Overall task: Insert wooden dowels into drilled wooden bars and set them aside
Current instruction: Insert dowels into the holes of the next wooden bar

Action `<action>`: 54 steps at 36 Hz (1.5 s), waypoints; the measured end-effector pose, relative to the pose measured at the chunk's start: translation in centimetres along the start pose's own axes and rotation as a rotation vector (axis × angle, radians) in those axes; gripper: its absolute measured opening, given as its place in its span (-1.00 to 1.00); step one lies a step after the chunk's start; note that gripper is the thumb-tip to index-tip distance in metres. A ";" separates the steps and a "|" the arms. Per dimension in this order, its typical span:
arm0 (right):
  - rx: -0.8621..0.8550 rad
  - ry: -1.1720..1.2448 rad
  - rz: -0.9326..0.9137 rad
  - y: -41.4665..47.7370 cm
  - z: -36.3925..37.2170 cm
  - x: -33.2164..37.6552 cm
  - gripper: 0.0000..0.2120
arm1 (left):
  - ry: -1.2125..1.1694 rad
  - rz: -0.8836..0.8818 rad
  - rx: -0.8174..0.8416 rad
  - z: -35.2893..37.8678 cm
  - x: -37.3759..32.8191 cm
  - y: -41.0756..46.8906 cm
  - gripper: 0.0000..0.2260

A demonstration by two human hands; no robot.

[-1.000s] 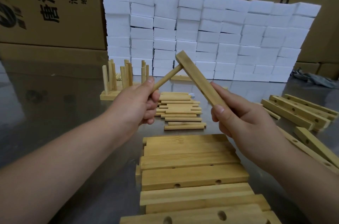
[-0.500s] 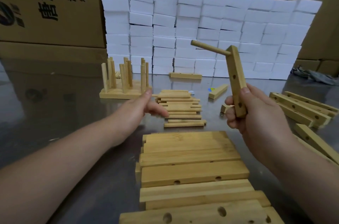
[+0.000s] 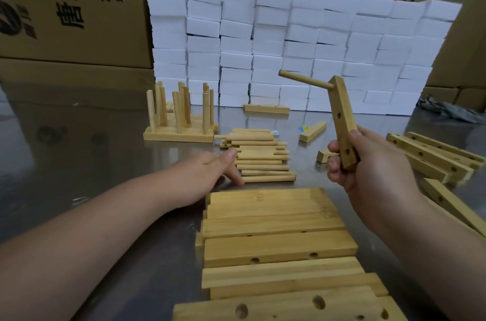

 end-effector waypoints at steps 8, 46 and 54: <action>0.017 -0.012 0.008 -0.1 0.2 -0.1 -0.78 | 0.036 0.014 -0.023 -0.2 0.0 -0.1 -0.38; 0.114 -0.017 0.140 -0.2 0.9 -0.2 -0.58 | 0.104 -0.129 -0.129 -0.5 -0.5 0.2 -0.92; 0.185 -0.017 0.118 -0.7 1.6 0.1 -0.57 | -0.244 0.116 -0.298 -0.6 -3.3 -0.7 -0.88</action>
Point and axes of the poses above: each hand's wrist, its own y-axis towards the middle knuckle, its own z-axis out of the palm, x = y × z, the point moved 3 cm from there along y, towards the middle knuckle, and after that the axes turned 4 degrees about -z, right-handed, at the moved point
